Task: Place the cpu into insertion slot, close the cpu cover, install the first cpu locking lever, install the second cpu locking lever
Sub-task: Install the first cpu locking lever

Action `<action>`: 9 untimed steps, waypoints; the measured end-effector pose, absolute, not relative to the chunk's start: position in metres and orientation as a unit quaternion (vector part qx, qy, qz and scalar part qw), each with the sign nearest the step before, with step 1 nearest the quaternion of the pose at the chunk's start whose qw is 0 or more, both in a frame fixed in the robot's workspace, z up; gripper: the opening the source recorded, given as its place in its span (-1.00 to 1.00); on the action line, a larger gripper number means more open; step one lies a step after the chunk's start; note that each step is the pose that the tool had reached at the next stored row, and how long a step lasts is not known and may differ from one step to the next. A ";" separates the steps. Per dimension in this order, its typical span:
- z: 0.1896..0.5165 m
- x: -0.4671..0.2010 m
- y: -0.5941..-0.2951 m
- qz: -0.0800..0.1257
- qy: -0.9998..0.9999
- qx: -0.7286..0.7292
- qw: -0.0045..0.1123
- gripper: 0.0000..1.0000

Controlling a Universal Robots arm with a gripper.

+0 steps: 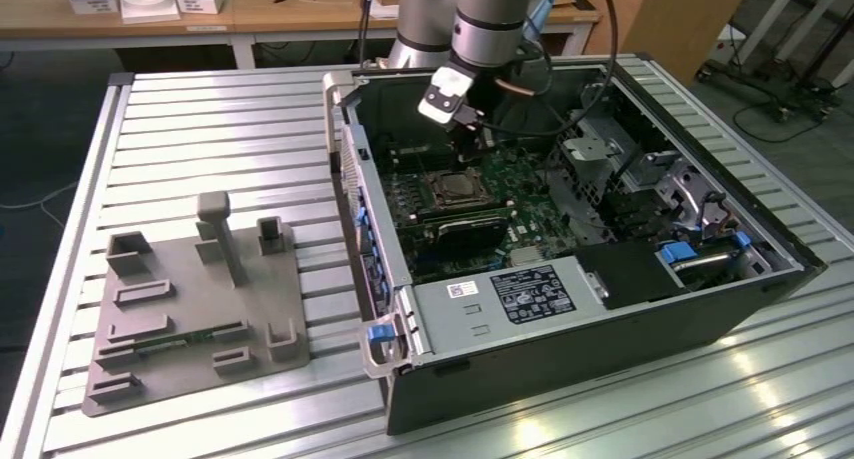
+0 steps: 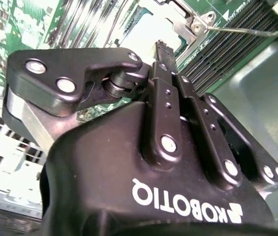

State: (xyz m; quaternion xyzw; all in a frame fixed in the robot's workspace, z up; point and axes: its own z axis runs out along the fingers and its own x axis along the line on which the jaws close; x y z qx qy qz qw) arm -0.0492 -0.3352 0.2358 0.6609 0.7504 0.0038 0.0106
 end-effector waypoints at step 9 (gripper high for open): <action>0.246 -0.049 -0.335 0.004 0.765 0.644 0.011 -0.80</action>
